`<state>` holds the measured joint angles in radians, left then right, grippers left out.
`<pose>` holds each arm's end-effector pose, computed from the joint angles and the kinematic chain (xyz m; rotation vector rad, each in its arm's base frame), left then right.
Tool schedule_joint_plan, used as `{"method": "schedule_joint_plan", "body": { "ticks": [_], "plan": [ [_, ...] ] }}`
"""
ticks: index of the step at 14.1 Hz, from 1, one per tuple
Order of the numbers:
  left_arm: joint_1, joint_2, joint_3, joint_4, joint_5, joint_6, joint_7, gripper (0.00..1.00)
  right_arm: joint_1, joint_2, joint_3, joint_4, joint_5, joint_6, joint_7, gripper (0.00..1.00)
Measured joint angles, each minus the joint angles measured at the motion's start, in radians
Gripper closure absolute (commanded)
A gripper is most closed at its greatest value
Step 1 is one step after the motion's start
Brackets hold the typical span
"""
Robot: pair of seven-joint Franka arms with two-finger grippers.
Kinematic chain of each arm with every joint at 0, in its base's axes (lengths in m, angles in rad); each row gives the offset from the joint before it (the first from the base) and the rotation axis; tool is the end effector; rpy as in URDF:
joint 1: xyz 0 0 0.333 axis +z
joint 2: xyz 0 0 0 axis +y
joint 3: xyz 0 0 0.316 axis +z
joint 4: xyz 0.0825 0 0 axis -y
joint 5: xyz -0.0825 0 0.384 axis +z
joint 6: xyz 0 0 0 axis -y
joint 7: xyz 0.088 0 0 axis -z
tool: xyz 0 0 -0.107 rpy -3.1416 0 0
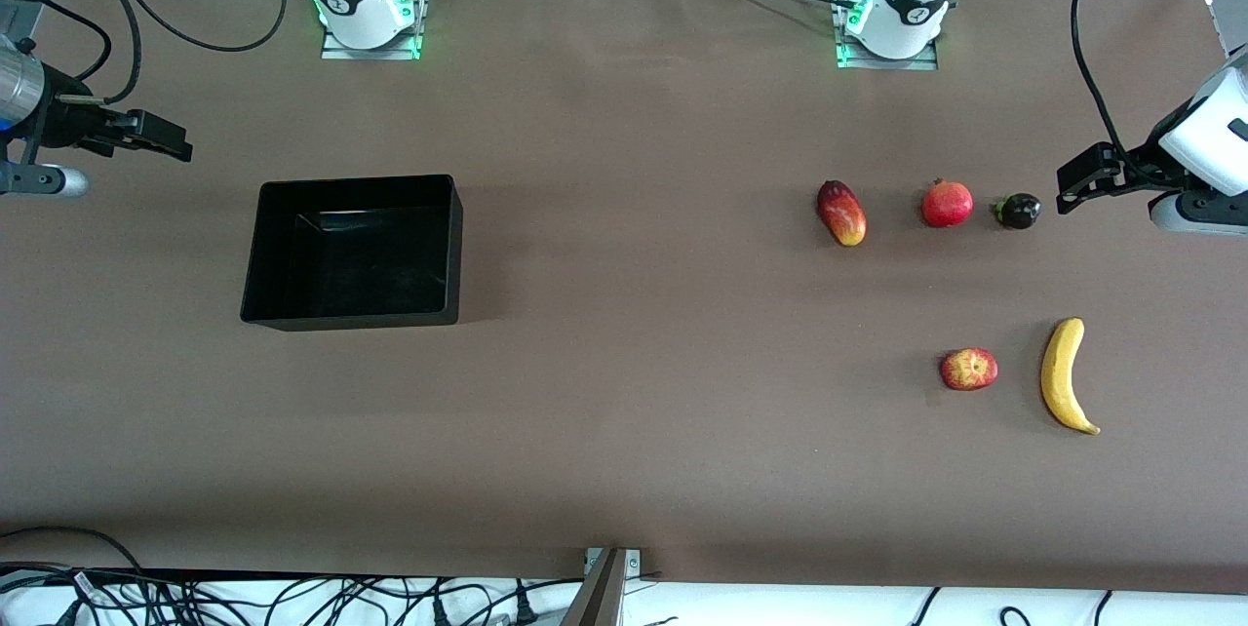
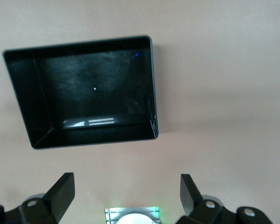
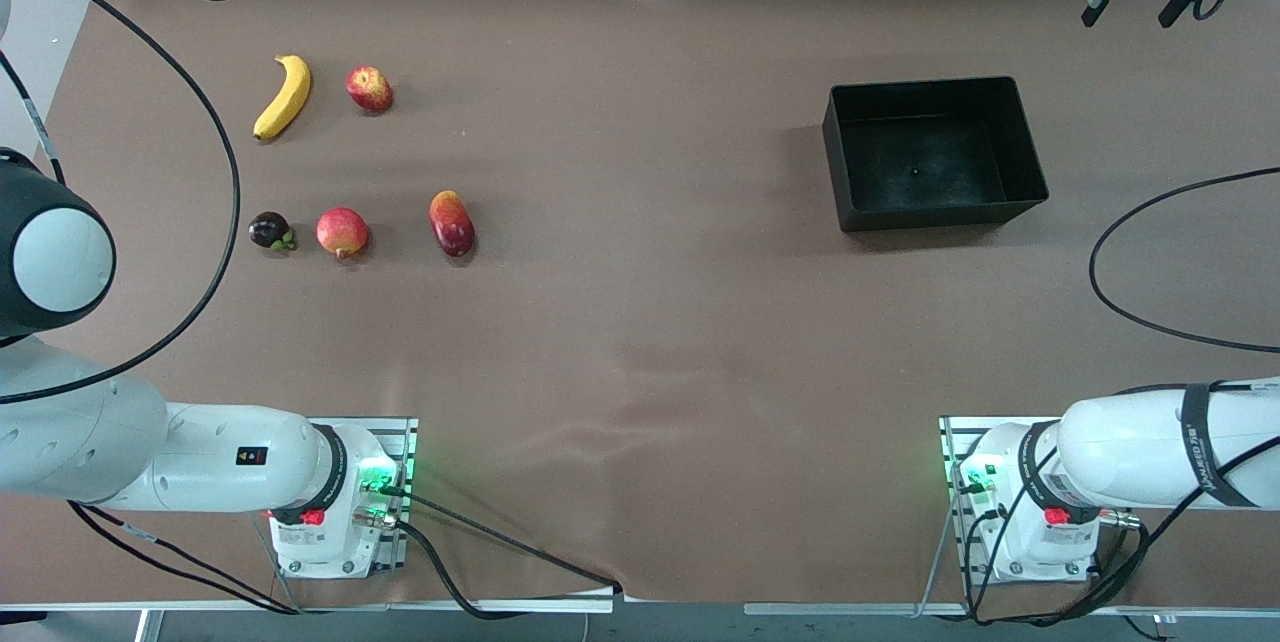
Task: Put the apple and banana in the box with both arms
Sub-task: 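Move the right gripper toward the edge of the black box, then lower the right gripper against the black box's side wall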
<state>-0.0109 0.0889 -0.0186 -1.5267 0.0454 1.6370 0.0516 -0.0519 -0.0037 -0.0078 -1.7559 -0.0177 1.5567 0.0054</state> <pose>0.5877 -0.0123 0.6007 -3.0948 0.1293 -0.0324 0.5384 -0.0341 0.5391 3.1127 -0.0990 -0.3060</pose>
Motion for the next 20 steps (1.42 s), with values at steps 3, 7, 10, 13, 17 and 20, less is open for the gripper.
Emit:
{"method": "schedule_joint_plan", "body": {
  "ticks": [3,7,10,13,17,20],
  "plan": [
    [0.000,0.000,0.000,0.000,0.000,0.000,0.000,0.00,-0.001,0.026,-0.041,-0.083,0.000,0.078,0.000,0.00],
    [0.000,0.001,0.000,0.000,0.000,0.000,0.000,0.00,-0.003,0.060,-0.068,-0.239,0.000,0.340,-0.014,0.00],
    [0.000,0.001,0.000,0.001,0.000,0.000,0.000,0.00,-0.002,0.087,-0.067,-0.436,0.000,0.681,-0.042,0.00],
    [0.000,0.001,0.000,0.001,0.000,0.000,0.000,0.00,-0.002,0.120,-0.069,-0.535,0.000,0.825,-0.077,0.00],
    [0.000,0.001,0.000,0.001,0.000,0.000,0.000,0.00,-0.003,0.145,-0.080,-0.638,0.000,1.026,-0.120,0.00],
    [0.000,0.001,0.000,0.001,0.000,0.000,0.000,0.00,-0.003,0.186,-0.085,-0.735,0.000,1.219,-0.129,0.22]
  ]
}}
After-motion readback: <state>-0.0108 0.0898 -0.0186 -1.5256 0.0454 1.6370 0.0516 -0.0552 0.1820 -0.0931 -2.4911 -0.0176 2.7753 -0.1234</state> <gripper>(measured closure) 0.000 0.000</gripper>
